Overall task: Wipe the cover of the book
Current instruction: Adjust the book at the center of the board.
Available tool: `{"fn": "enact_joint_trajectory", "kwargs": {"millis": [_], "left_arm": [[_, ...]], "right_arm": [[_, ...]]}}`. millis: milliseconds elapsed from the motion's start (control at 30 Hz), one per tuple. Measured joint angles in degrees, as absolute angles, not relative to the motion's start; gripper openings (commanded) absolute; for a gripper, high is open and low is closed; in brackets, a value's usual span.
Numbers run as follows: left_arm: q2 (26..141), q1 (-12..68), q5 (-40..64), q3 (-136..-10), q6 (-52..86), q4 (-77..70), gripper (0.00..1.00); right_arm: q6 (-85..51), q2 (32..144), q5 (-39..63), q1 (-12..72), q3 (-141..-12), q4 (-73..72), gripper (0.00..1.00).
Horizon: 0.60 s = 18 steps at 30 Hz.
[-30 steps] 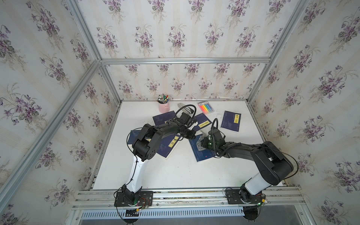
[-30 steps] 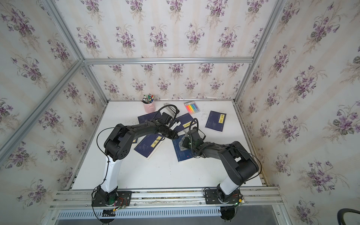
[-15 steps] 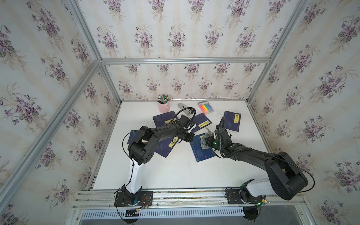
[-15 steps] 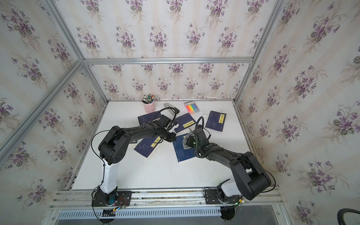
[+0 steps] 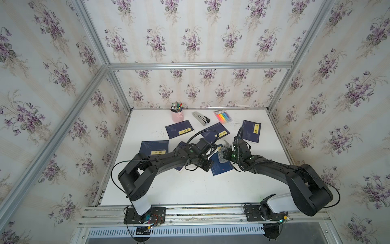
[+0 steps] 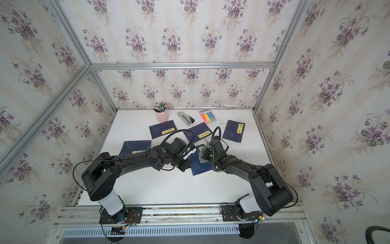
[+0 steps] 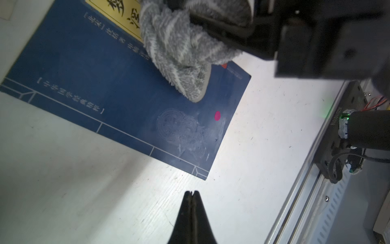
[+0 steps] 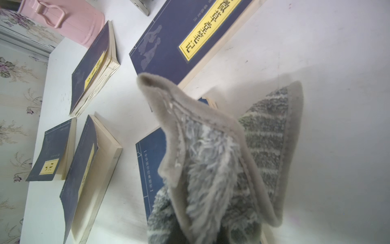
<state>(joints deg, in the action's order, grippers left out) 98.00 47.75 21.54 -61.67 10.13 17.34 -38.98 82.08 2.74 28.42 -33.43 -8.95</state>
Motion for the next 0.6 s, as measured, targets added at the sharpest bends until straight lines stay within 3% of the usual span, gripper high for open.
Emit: {"fn": "enact_joint_trajectory", "kwargs": {"millis": [200, 600], "left_arm": [[99.5, 50.2, 19.1, -61.2, 14.7, 15.7, 0.0], [104.4, 45.9, 15.0, -61.4, 19.5, 16.6, 0.0]], "right_arm": [[-39.0, 80.0, 0.5, 28.2, -32.6, -5.3, 0.0], [-41.3, 72.1, 4.0, 29.1, -22.1, -5.0, 0.0]]}}
